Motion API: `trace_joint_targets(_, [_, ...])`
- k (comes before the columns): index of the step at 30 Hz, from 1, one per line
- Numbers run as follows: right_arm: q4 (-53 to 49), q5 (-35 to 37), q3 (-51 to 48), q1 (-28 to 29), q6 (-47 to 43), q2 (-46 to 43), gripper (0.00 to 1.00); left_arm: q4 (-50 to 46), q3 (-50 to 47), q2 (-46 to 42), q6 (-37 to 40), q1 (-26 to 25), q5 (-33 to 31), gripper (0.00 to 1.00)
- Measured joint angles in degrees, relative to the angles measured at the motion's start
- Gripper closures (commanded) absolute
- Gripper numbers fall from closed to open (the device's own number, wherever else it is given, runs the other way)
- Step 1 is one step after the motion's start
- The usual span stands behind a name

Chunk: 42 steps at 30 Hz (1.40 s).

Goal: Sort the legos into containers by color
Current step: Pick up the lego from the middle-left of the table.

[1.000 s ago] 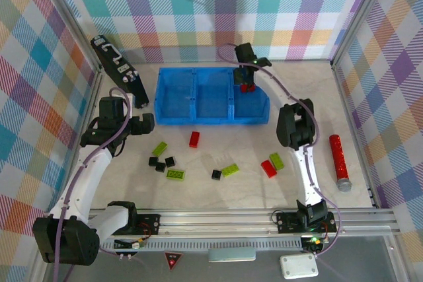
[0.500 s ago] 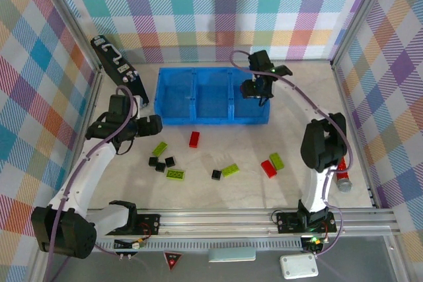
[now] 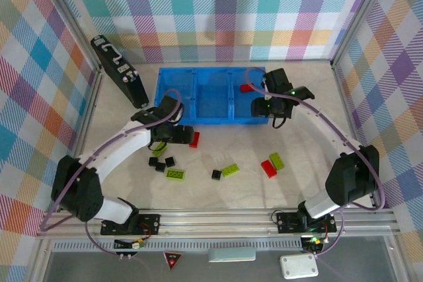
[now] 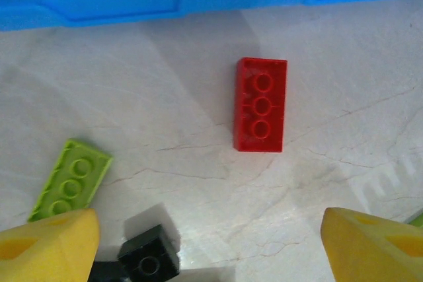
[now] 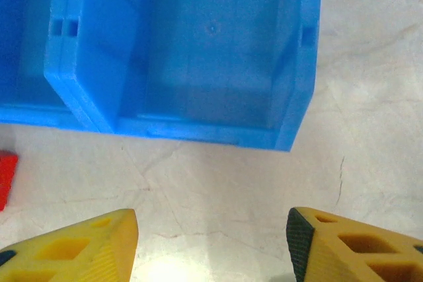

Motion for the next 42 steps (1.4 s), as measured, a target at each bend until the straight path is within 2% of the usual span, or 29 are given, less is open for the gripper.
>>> trace_joint_targets(7, [0.2, -1.6, -4.3, 0.0, 1.3, -2.7, 0.38, -0.2, 2.3, 7.7, -2.8, -2.4, -1.8, 0.2])
trace_joint_targets(20, [0.0, -2.2, -8.2, -0.3, 1.9, -6.7, 0.38, -2.6, -3.9, 6.2, -7.1, 0.2, -5.3, 0.23])
trace_joint_targets(26, [0.1, -2.5, -9.1, -0.3, 1.9, -7.0, 0.38, -3.2, -7.6, 3.0, -7.4, 5.9, -5.1, 0.25])
trace_joint_targets(32, [0.1, -2.5, -9.1, -0.3, 1.9, -7.0, 0.38, -3.1, -7.5, 3.0, -4.4, 12.0, -3.9, 0.25])
trace_joint_targets(36, [0.1, -2.5, -9.1, -0.3, 1.9, -7.0, 0.38, -2.9, -7.1, 5.6, -1.8, 15.5, -1.8, 0.24])
trace_joint_targets(42, [-0.3, -2.5, -9.1, -0.3, 1.9, -7.0, 0.38, -1.4, -7.0, 10.1, 1.2, 17.5, 1.6, 0.25])
